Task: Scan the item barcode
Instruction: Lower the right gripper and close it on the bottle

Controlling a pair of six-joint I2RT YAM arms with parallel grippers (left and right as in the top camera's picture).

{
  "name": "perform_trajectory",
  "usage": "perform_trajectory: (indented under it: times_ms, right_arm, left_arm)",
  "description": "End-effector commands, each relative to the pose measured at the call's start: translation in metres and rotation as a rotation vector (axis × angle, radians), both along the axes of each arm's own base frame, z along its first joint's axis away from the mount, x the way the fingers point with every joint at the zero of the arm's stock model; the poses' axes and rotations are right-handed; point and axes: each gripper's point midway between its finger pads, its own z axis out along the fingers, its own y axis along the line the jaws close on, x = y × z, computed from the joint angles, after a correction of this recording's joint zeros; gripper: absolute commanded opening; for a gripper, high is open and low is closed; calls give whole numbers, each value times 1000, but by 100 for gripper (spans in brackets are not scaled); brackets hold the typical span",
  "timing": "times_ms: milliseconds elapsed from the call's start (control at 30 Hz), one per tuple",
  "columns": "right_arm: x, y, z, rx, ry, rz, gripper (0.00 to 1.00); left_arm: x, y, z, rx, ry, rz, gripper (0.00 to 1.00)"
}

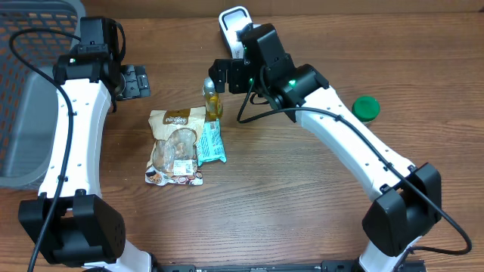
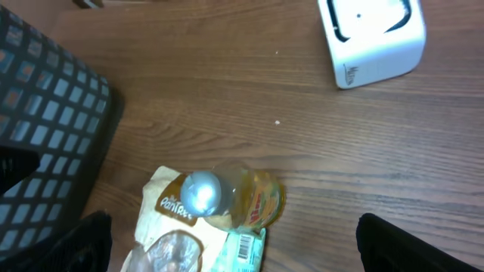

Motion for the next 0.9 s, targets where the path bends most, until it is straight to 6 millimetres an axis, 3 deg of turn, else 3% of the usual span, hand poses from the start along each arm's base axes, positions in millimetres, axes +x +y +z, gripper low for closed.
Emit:
perform_trajectory:
  times_ms: [0,400,867]
  right_arm:
    - [-1,3,8,-47,-60,-39,100]
    - [0,16,-3,-100,-99,-57,100]
    - [11,32,-68,-155,-34,-42,100]
  left_arm:
    - [3,4,12,7,-31,-4,100]
    - [3,4,12,7,-31,-4,99]
    - [3,4,12,7,-31,-4,100]
